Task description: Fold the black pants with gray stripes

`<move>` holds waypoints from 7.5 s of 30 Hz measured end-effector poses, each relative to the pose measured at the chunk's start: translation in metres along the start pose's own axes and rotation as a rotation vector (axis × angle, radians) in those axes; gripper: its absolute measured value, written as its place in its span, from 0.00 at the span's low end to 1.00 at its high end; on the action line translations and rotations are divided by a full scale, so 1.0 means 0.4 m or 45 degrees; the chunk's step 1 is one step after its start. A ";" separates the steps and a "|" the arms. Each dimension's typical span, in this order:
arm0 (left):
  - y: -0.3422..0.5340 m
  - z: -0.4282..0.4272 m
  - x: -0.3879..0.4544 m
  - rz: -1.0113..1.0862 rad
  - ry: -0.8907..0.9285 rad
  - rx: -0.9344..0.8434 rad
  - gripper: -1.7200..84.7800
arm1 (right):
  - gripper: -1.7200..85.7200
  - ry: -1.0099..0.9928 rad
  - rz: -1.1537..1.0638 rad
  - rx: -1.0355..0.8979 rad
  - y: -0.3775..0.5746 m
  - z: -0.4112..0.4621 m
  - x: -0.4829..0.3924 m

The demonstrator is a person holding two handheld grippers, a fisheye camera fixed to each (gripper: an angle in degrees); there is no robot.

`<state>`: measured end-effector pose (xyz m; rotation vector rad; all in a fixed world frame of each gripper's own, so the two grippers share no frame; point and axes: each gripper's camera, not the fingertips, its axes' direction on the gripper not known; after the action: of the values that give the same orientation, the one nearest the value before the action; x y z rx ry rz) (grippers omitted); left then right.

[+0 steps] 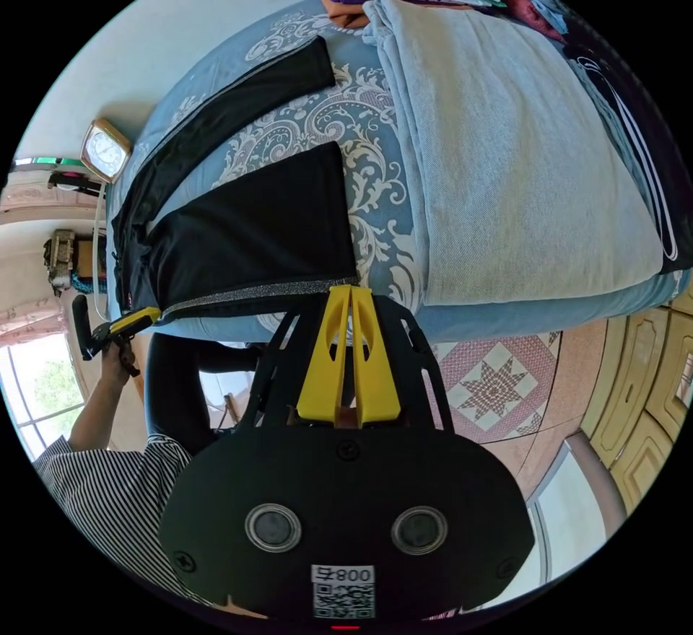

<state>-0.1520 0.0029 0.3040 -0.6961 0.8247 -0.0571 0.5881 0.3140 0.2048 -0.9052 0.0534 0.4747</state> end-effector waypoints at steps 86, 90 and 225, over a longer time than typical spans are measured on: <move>-0.255 -0.350 -0.222 0.061 -0.040 0.234 0.05 | 0.12 0.061 0.016 0.386 -0.875 -0.310 -0.339; -0.215 -0.373 -0.225 0.082 -0.052 0.238 0.05 | 0.12 0.059 0.006 0.423 -0.898 -0.327 -0.371; 0.593 -1.217 -0.401 -0.402 -0.137 0.641 0.08 | 0.02 -0.231 -1.049 -0.106 -0.907 0.241 -2.084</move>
<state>-0.6498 -0.0294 0.0395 -0.3418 0.5580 -0.4915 -0.0214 -0.1129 0.7357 -0.8789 -0.4935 -0.2142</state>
